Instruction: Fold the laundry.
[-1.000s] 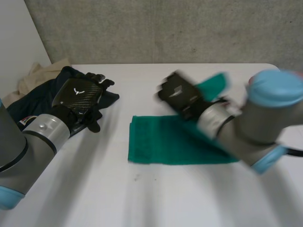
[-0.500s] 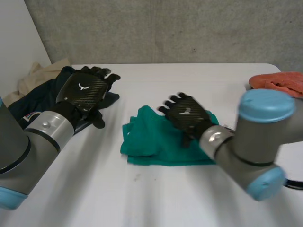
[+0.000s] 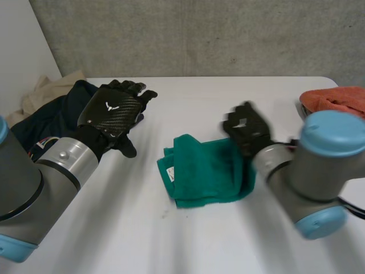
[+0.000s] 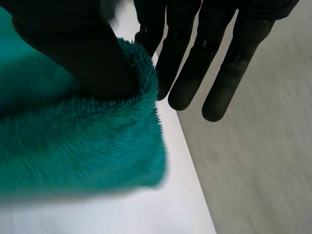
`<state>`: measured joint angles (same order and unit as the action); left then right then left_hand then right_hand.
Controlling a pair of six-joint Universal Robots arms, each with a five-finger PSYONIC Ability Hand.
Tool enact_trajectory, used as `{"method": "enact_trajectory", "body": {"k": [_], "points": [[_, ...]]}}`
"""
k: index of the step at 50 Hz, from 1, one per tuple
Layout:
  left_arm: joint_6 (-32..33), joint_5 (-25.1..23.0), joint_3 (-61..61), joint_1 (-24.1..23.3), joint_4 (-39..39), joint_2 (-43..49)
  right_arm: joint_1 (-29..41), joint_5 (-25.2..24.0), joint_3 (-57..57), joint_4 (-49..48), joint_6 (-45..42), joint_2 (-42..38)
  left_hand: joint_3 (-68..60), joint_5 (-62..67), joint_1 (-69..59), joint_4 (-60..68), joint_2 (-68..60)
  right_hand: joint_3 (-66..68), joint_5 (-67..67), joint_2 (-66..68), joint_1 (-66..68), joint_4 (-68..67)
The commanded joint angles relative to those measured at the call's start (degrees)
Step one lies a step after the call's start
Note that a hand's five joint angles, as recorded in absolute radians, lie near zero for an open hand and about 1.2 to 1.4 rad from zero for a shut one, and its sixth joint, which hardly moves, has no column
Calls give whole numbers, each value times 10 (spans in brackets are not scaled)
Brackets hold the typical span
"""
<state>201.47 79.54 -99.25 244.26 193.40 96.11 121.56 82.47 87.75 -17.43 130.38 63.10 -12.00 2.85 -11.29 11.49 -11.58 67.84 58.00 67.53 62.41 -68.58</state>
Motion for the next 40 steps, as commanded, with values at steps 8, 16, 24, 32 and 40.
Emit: {"method": "enact_trajectory", "body": {"k": [8, 16, 24, 32, 40], "points": [[-14, 4, -2, 2, 1, 1, 113, -96, -21, 11, 13, -88, 20, -29, 13, -15, 16, -578, -580, -575, -524, 586], [-105, 15, 92, -35, 0, 55, 13, -111, 48, 17, 299, 83, 1, -10, -6, 4, -3, -578, -580, -575, -524, 586], [-150, 84, 215, -127, -26, 167, -79, -134, 49, 111, 486, 129, -7, -1, -14, 12, -12, -578, -580, -575, -524, 586], [-152, 197, 296, -207, -72, 301, -100, -140, -61, 223, 479, 14, 1, -10, -6, 4, -3, -578, -580, -575, -524, 586], [-151, 262, 287, -208, -107, 362, -95, -143, -138, 266, 419, -110, 1, -10, -6, 4, -3, -578, -580, -575, -524, 586]]}}
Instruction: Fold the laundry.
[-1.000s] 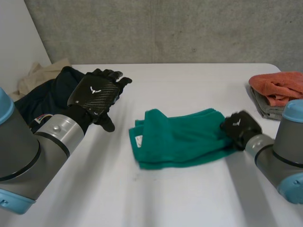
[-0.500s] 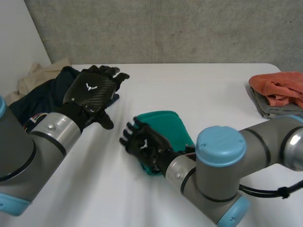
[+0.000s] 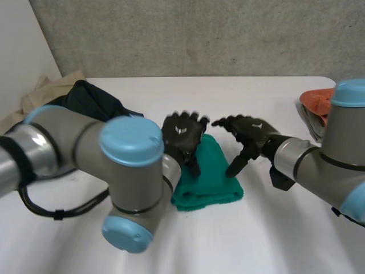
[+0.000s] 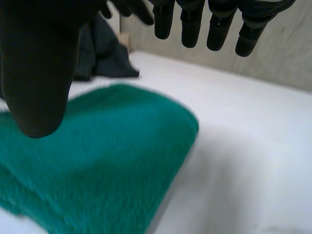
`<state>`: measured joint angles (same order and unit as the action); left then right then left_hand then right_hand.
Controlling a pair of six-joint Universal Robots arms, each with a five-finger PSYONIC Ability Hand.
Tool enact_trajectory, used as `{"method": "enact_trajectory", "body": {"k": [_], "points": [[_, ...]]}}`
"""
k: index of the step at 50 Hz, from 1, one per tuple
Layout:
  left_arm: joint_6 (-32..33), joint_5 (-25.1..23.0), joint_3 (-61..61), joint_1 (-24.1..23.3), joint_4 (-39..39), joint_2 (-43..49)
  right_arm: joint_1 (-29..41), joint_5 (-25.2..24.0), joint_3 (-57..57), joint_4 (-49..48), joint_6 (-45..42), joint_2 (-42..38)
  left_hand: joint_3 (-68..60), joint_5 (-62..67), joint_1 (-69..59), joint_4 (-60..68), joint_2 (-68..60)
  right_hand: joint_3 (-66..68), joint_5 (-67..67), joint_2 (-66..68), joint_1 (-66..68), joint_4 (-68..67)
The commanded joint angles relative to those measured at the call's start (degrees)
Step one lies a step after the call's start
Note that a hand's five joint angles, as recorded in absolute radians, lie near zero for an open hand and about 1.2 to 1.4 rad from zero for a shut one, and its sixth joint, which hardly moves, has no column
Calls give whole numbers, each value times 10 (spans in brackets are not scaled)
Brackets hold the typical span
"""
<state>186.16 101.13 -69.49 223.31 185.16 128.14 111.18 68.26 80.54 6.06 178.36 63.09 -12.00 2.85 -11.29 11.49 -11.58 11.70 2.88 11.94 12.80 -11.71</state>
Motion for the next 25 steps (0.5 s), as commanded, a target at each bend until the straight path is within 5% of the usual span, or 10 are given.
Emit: {"method": "enact_trajectory", "body": {"k": [1, 9, 17, 25], "points": [[4, 47, -16, 7, -26, 46, 10, 5, -71, 30, -72, -118, -2, -6, -9, 7, -6, -17, -29, -19, -28, 17], [7, 43, -35, 44, -29, 61, 37, 43, -86, 30, -178, -153, -2, -6, -9, 7, -7, -17, -29, -19, -28, 17], [8, 31, -25, 46, -28, -5, 55, 97, -51, -22, -202, -97, 8, -16, 1, -3, 4, -17, -29, -19, -28, 17], [38, -118, 6, 55, -29, -80, 80, 95, 93, -155, -206, 31, 4, -13, -3, 1, 0, -17, -29, -19, -28, 17]]}}
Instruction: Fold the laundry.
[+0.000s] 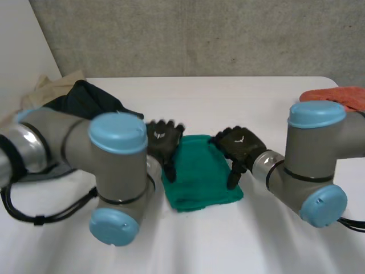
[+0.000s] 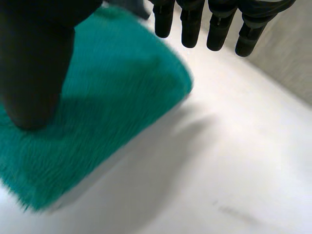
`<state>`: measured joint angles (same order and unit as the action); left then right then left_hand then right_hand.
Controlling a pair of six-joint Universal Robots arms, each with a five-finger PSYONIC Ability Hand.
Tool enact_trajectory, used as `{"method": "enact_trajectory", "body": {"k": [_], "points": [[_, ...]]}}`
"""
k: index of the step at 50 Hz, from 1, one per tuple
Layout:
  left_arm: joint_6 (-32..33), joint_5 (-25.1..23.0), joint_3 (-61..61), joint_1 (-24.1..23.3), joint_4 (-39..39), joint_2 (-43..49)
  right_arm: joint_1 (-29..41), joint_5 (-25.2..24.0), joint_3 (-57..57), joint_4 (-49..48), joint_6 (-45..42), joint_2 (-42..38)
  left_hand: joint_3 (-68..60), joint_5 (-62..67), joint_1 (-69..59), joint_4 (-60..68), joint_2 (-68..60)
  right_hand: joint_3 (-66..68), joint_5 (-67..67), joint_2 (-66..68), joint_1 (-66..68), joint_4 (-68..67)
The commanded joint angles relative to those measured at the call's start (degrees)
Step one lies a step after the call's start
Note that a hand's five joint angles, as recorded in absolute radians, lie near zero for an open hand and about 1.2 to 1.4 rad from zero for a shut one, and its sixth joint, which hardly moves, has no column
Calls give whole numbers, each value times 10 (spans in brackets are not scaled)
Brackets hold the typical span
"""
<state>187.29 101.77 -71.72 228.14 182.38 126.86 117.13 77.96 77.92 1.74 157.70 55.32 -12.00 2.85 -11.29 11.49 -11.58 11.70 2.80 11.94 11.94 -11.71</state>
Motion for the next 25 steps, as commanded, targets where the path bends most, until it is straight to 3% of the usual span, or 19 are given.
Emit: {"method": "enact_trajectory", "body": {"k": [1, 6, 11, 25], "points": [[32, -142, 32, 10, -2, -72, 25, -2, 134, -124, 0, 116, 3, -11, -4, 2, -1, -17, -28, -19, -19, 17], [55, -269, 65, 35, -42, -86, 54, 0, 223, -192, -27, 118, 1, -10, -6, 4, -3, -17, -28, -19, -19, 17], [54, -350, 99, 40, -83, -79, 65, -2, 253, -250, -49, 85, 1, -10, -6, 4, -3, -17, -28, -19, -19, 17], [53, -361, 99, 40, -90, -73, 62, -8, 224, -366, -95, 0, 6, -15, -1, -1, 2, 29, 18, 27, 27, -29]]}}
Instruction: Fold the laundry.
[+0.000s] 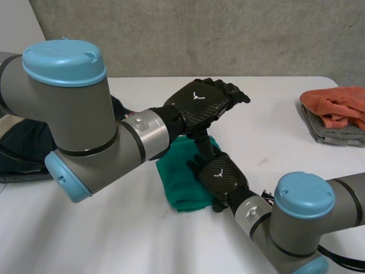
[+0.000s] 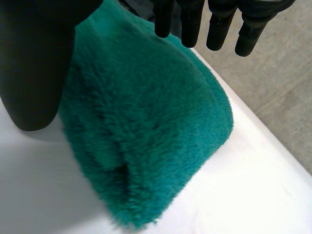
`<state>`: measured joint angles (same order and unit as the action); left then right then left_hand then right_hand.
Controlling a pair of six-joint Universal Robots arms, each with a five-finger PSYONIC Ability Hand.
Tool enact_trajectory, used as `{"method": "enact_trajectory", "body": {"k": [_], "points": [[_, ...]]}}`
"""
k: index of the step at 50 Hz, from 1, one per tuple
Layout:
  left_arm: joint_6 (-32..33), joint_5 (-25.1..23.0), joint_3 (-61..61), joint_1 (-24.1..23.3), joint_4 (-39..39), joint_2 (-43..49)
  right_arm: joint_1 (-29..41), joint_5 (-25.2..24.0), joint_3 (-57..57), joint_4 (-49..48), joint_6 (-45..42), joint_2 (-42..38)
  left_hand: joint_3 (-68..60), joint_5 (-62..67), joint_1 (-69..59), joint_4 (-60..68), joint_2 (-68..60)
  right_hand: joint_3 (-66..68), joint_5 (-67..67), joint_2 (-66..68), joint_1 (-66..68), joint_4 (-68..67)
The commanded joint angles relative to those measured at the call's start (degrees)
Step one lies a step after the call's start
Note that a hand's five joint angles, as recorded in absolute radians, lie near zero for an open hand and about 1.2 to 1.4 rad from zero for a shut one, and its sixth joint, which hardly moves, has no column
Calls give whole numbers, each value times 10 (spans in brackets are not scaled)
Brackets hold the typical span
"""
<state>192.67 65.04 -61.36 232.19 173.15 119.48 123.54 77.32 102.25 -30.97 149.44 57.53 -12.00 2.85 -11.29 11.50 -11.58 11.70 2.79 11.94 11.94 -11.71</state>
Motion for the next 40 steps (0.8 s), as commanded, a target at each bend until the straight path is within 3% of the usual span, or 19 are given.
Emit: {"method": "enact_trajectory", "body": {"k": [1, 9, 14, 18, 19, 23, 30, 40], "points": [[-1, 6, -4, -1, 3, 1, -3, -2, -27, -41, -13, -28, 8, -16, 1, -3, 4, 46, 35, 44, 44, -46], [-1, 6, -5, 1, 2, -1, -3, -4, -57, -45, -12, -52, 8, -16, 1, -3, 4, 202, 191, 200, 200, -202], [-1, 6, -5, 3, 1, -2, -3, -17, -72, -45, -12, -56, 8, -16, 1, -3, 4, 216, 205, 214, 214, -216], [-2, 6, -5, 7, 1, -4, -4, -19, -91, -43, -8, -68, 8, -16, 1, -3, 4, 370, 359, 368, 368, -370], [-2, 6, -5, 8, 1, -4, -4, -19, -100, -43, -8, -73, 8, -16, 1, -3, 4, 491, 480, 488, 488, -491], [-2, 6, -6, 11, 1, -6, -4, -18, -127, -41, -6, -83, 8, -16, 1, -3, 4, 683, 672, 680, 680, -683], [-1, 7, -3, 26, 3, -19, -10, -15, -187, -44, 1, -68, 8, -16, 1, -3, 4, 683, 672, 681, 681, -683], [-7, 7, 5, 54, 10, -69, -116, -9, -313, -63, 90, -23, 8, -16, 1, -3, 4, 683, 672, 681, 681, -683]]}}
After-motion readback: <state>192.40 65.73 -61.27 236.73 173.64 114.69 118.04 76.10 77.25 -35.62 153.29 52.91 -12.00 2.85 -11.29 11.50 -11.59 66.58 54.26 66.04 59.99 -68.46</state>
